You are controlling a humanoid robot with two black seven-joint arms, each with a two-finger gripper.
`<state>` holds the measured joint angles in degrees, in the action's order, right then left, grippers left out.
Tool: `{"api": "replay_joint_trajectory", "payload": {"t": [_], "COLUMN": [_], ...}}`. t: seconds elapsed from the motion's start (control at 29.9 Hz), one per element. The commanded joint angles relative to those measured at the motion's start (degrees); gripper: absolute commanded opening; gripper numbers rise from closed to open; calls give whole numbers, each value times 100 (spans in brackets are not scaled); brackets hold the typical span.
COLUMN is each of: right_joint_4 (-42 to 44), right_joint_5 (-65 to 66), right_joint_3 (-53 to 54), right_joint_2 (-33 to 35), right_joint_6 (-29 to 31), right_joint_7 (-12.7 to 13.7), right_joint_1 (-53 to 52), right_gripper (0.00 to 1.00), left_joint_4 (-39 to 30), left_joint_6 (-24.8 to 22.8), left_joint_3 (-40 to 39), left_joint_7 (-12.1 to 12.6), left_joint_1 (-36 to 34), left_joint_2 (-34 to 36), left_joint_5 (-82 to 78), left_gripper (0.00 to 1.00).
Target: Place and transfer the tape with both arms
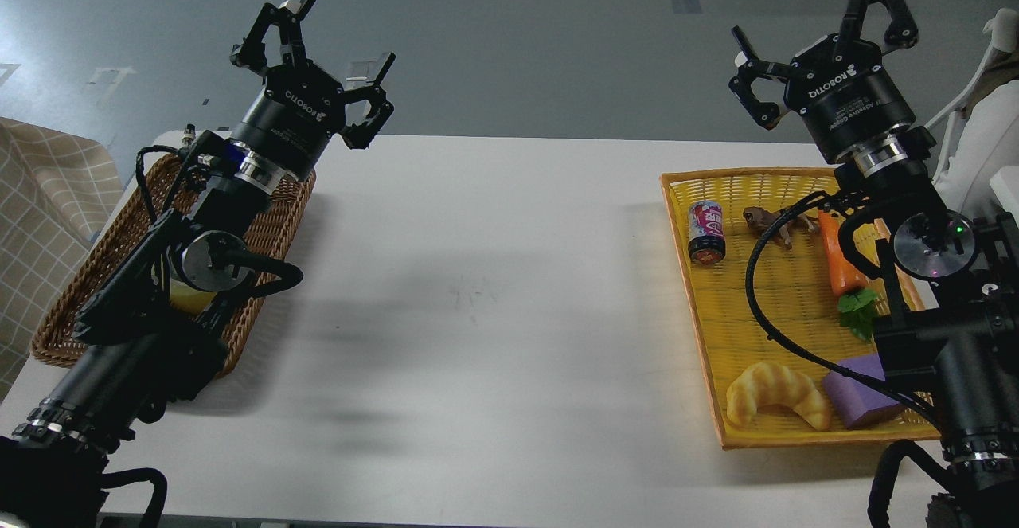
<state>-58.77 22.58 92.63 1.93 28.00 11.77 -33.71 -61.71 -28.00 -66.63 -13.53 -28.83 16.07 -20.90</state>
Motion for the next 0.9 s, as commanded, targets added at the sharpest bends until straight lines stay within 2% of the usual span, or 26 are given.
{"api": "replay_joint_trajectory", "payload": {"t": [0.0, 0.87], "right_joint_4": [-2, -117], "right_joint_5": [0, 0], "right_joint_3": [0, 0], "right_joint_2": [0, 0], "right_joint_6": [0, 0], "right_joint_7": [1, 1], "right_joint_1": [4, 84], "right_gripper": [100, 100], "left_joint_4": [1, 53], "left_joint_6": [0, 0], "left_joint_3": [1, 27], "left_joint_7": [-9, -9], "left_joint_1": [0, -70], "left_joint_2": [-7, -7], "left_joint_5": [7, -81], "left_gripper": [98, 98]}}
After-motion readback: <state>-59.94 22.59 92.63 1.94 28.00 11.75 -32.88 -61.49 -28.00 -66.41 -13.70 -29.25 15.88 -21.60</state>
